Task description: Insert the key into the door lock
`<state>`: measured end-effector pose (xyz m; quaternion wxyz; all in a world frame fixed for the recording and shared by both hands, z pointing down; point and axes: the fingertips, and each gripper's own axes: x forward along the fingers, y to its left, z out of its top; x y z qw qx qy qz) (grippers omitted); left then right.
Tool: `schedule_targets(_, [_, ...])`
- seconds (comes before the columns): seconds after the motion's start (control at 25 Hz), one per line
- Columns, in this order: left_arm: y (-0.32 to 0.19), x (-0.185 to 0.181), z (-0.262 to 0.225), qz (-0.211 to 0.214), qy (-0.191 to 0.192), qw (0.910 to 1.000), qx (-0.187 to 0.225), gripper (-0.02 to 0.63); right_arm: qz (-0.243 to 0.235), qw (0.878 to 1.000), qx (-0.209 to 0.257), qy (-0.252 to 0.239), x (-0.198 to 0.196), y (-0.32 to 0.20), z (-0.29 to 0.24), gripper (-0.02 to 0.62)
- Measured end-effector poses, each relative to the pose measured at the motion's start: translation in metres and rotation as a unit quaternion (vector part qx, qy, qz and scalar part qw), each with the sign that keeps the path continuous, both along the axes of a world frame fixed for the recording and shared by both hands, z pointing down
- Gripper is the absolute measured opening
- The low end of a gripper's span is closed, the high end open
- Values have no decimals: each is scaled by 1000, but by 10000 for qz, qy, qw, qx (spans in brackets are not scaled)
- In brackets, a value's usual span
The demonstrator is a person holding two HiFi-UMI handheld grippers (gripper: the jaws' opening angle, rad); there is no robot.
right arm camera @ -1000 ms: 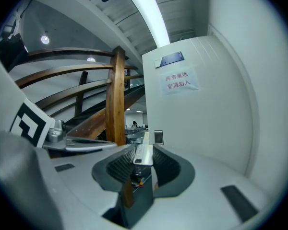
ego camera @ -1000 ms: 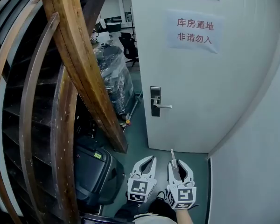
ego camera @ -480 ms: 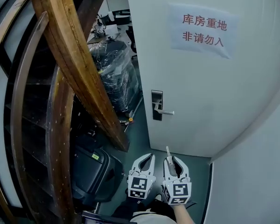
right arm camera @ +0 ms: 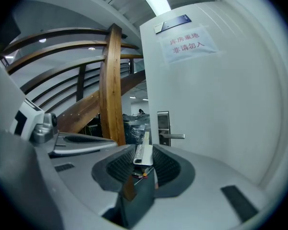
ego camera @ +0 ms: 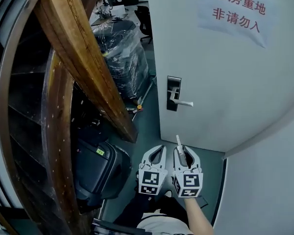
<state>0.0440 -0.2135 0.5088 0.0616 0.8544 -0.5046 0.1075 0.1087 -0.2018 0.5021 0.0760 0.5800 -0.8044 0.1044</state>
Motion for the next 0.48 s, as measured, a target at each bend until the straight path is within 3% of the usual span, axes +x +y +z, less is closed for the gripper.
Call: schedule_targets(0.48, [-51,-49,76,112,32,9999,5,3,349,9988,-22,346,-27,-120,80,118])
